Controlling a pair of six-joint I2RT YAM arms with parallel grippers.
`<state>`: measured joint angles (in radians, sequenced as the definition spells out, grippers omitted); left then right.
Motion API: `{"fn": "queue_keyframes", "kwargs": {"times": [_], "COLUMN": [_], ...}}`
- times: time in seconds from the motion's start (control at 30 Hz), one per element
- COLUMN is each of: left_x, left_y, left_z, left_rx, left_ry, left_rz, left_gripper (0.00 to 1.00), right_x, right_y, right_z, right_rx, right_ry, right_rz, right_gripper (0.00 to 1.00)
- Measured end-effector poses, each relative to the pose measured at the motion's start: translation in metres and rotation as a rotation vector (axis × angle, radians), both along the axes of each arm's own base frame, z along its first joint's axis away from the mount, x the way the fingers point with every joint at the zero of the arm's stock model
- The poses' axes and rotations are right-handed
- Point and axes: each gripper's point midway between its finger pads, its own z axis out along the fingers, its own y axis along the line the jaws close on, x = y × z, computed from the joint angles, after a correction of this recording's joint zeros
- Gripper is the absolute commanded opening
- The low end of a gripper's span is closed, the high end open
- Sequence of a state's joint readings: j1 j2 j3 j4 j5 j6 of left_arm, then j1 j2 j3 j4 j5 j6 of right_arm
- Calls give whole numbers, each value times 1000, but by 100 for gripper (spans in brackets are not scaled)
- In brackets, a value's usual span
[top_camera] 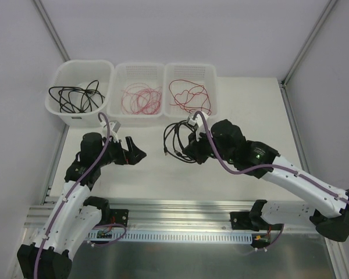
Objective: Untangle the cables
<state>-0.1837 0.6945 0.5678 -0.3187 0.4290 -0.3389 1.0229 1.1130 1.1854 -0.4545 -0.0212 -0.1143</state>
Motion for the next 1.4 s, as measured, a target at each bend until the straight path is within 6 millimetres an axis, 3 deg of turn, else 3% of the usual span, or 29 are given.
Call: {"fn": "queue_keyframes", "kwargs": {"times": [0.1,0.27,0.43,0.73,0.9,1.2,1.4], "left_x": [-7,-27,-36,-35,-45,-44,-32], "left_y": [-15,-39,-54,-81,-95,-94,-107], "left_z": [14,33,55,38,49,88,70], "left_rx": [-94,-255,-319,-297,-333,-478,-494], "left_ry": [-37,-78,-135,-32,-45,-52,96], "left_rz": [-59,-142,-205,-283,-324,-226,-142], "left_gripper": [99,95,92,91,94,95,91], "right_x": [-5,-13,-23,-34,-32,-24,-30], "right_y": [-2,-4,2,13,15,26,40], "right_z": [-7,-39,-41,-34,-33,-45,-56], "right_rx": [5,-46,-26,16,22,-4,-32], "right_ry": [13,80,110,120,111,110,106], "right_rz": [12,27,80,147,143,132,177], "right_gripper": [1,1,1,1,1,1,1]}}
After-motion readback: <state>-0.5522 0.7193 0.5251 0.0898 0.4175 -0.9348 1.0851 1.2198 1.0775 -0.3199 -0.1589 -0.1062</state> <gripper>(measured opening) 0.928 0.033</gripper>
